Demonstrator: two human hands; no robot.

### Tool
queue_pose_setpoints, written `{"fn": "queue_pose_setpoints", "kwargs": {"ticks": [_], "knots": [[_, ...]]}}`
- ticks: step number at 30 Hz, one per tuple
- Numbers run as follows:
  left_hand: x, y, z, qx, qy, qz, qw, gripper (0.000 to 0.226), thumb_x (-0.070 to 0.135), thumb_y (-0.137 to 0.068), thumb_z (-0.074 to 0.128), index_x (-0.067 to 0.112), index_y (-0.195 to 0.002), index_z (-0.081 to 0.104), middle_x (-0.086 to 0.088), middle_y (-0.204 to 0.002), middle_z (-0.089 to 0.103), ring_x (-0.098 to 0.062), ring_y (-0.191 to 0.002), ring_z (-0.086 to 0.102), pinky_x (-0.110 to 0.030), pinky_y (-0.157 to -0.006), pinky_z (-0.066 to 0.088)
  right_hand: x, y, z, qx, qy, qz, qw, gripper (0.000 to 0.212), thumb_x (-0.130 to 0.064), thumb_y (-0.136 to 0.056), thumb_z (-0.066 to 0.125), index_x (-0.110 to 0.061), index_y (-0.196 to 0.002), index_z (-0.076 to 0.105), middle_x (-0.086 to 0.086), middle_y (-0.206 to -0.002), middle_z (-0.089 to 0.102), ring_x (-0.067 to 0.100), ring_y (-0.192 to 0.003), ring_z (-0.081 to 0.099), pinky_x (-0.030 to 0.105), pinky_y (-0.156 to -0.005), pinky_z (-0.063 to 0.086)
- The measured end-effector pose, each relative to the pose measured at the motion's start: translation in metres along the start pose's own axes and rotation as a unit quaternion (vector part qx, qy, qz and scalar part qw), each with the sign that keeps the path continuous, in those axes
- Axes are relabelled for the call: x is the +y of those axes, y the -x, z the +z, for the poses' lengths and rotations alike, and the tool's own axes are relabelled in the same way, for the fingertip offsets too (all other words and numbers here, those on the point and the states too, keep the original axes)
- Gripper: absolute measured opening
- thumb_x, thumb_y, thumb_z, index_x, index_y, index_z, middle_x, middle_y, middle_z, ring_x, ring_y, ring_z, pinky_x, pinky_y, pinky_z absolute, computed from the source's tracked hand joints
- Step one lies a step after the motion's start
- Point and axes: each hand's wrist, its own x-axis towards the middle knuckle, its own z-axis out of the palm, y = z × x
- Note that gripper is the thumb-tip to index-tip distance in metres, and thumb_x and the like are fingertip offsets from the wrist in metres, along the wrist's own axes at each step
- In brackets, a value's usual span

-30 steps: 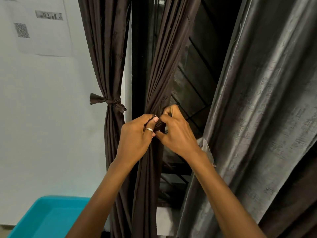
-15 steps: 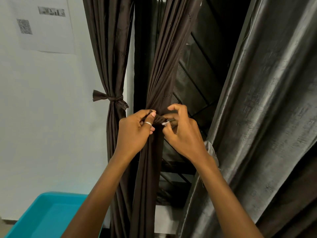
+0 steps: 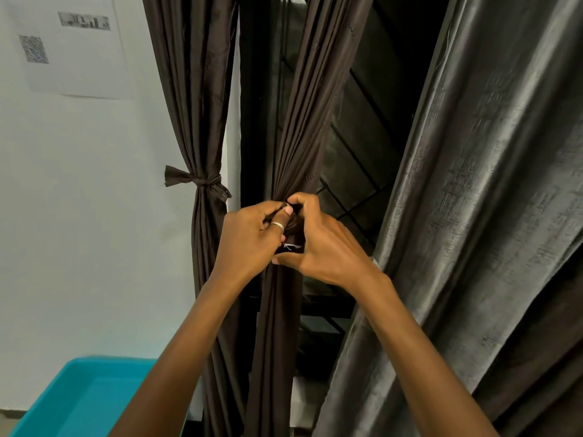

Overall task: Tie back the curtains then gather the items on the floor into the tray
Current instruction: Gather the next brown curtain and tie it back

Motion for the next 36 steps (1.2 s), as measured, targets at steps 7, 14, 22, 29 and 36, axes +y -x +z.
{"fn": "queue_pose_setpoints", "kwargs": {"ticks": [7,14,22,29,36], "knots": [[-0.002,0.000,0.008,-0.013,0.040,-0.022,0.999,0.021,0.027,-0.100,0.063,0.018,-0.115,0.075,0.007,-0.080,0.076,-0.001,-0.068,0.073,-0.029,-0.071,0.063,0.010,0.004,0.007,0.051,-0.001,-0.017,0.999,0.057,-0.021,-0.088,0.065,-0.025,-0.130,0.026,0.000,-0.098,0.067,0.021,-0.069,0.063,0.045,-0.059,0.053],[-0.003,0.010,0.022,0.043,0.087,-0.042,0.994,0.021,0.026,-0.098,0.065,0.018,-0.115,0.074,0.008,-0.086,0.076,-0.003,-0.071,0.074,-0.034,-0.073,0.064,0.016,0.027,0.024,0.285,0.054,-0.037,0.956,0.019,-0.005,-0.086,0.073,-0.009,-0.103,0.066,0.005,-0.122,0.054,0.010,-0.079,0.060,0.023,-0.054,0.052],[0.001,0.043,0.042,0.161,0.190,-0.036,0.968,0.020,0.014,-0.091,0.072,0.018,-0.111,0.075,-0.002,-0.105,0.072,-0.010,-0.090,0.074,-0.022,-0.062,0.061,0.017,0.041,0.030,0.344,-0.060,-0.009,0.937,0.009,-0.002,-0.086,0.079,-0.006,-0.093,0.076,0.001,-0.095,0.070,0.006,-0.083,0.066,0.021,-0.069,0.055],[0.003,0.050,0.043,0.202,0.208,-0.038,0.956,0.020,0.017,-0.086,0.077,0.024,-0.105,0.075,0.001,-0.099,0.074,-0.015,-0.090,0.075,-0.024,-0.061,0.061,0.008,0.050,0.021,0.302,-0.262,0.119,0.909,0.012,-0.013,-0.085,0.080,-0.019,-0.095,0.079,-0.007,-0.093,0.074,0.008,-0.089,0.073,0.023,-0.080,0.058],[0.000,0.042,0.035,0.201,0.144,-0.002,0.969,0.024,0.020,-0.083,0.081,0.025,-0.105,0.075,0.004,-0.094,0.074,-0.008,-0.086,0.074,-0.026,-0.065,0.062,0.012,0.054,0.008,0.311,-0.393,0.208,0.840,0.006,-0.011,-0.091,0.073,-0.015,-0.096,0.074,-0.001,-0.089,0.077,0.014,-0.086,0.076,0.026,-0.076,0.062]]}}
